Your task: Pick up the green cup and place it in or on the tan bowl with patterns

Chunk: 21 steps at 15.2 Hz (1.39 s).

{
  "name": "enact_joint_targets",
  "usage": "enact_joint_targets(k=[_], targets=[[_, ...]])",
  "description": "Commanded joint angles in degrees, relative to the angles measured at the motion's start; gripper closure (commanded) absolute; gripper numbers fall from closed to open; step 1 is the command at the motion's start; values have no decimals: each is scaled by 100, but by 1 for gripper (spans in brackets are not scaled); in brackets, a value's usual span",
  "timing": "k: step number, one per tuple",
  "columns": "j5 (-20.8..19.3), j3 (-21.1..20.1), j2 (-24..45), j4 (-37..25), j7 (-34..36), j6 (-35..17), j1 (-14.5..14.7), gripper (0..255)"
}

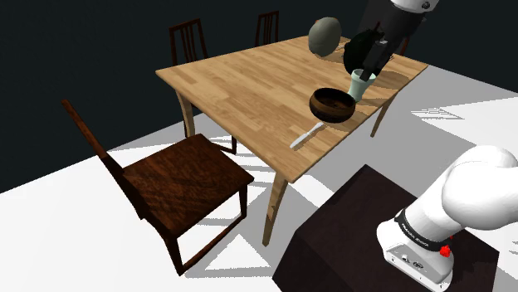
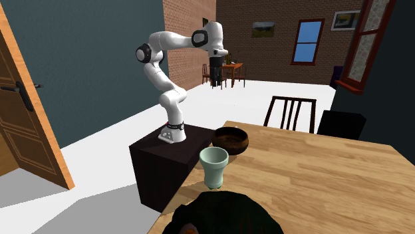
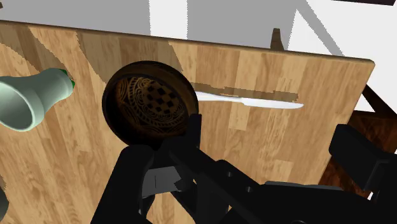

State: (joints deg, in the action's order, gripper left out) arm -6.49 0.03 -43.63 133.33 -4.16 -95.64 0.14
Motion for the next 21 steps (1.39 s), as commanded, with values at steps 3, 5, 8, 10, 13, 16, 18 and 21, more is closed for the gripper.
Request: enact_joint_targets(k=[3,5,8,10,13,16,18,21], targets=[[-134,227,177,12,-239,-185,-74,0],[-256,451,380,-4,-477,-372,-146,0],[-414,783,734,-80,-828,-653,-243,0],[-498,1001,999,-165,-1063,-838,-300,0],[-583,1323,1439,-346,-1417,-1107,-371,0],[-610,1637,1925,-588,-1781,-1361,-427,0],[-589,1842,2273,-784,-2033,-1518,-457,0],[-493,2138,2831,-1128,-2430,-1729,-498,0]])
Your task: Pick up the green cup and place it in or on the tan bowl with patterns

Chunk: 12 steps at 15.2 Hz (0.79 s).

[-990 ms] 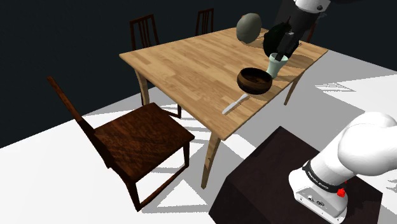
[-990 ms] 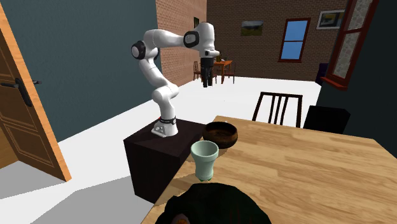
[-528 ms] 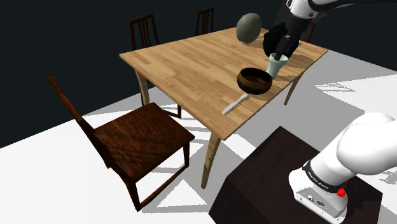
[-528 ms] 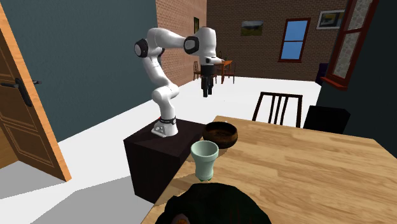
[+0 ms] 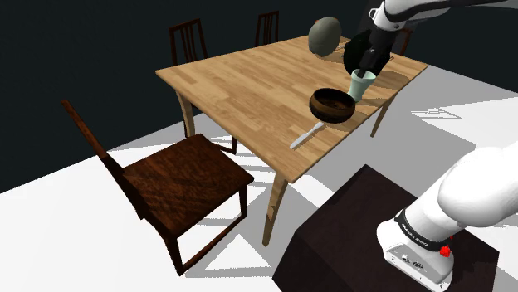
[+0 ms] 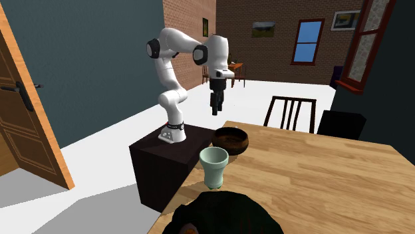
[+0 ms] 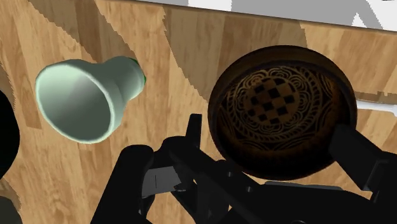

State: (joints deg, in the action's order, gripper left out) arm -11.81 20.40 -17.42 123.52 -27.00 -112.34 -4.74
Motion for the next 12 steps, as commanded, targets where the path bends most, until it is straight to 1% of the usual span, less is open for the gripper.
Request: enact_joint_targets(k=[1,4,7,9,12], targets=[[90,195,406,-276,-285,-123,-26,0],[303,455,1022,-704,-718,-284,-87,0],[600,666,1681,-1199,-1175,-391,-192,0],[835,770,2141,-1572,-1482,-427,-299,0],[1209,850,2852,-2201,-1923,-416,-532,0]])
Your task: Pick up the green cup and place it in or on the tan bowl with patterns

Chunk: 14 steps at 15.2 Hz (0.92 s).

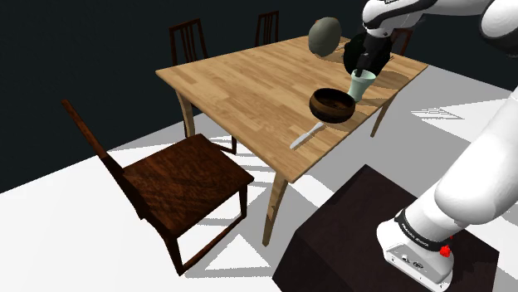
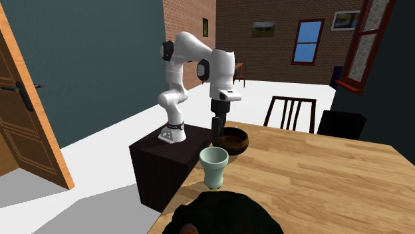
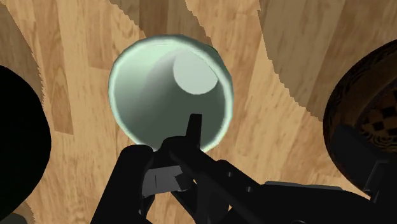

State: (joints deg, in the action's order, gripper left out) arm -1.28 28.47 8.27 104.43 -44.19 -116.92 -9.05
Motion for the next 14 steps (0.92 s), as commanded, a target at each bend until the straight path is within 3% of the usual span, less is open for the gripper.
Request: enact_joint_targets(k=[1,8,14], targets=[[249,47,465,-464,-308,58,-176,0],[362,13,675,-184,-381,-414,-245,0],[373,10,695,-163,-388,-452,-251,0]])
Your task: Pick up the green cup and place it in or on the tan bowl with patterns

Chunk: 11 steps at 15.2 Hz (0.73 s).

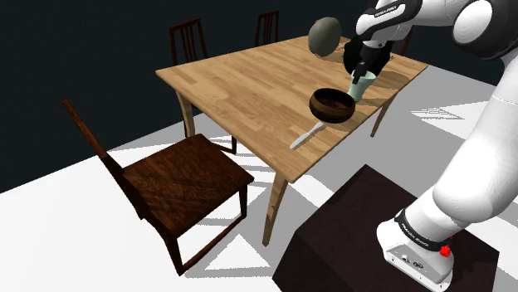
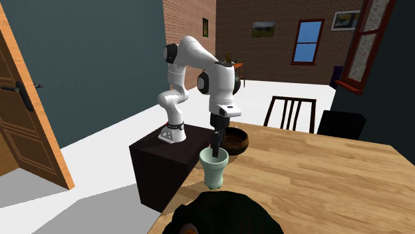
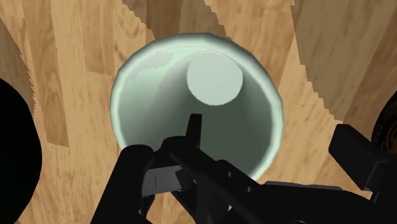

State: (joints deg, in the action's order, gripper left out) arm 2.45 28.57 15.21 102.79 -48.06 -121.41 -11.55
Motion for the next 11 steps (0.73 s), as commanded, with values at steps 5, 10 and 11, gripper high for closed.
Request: enact_joint_targets(k=[5,10,11], targets=[[1,0,1,2,-1,-3,0,255],[2,0,2,1,-2,-3,-2,255],[3,0,4,0,-2,-4,-2,255]])
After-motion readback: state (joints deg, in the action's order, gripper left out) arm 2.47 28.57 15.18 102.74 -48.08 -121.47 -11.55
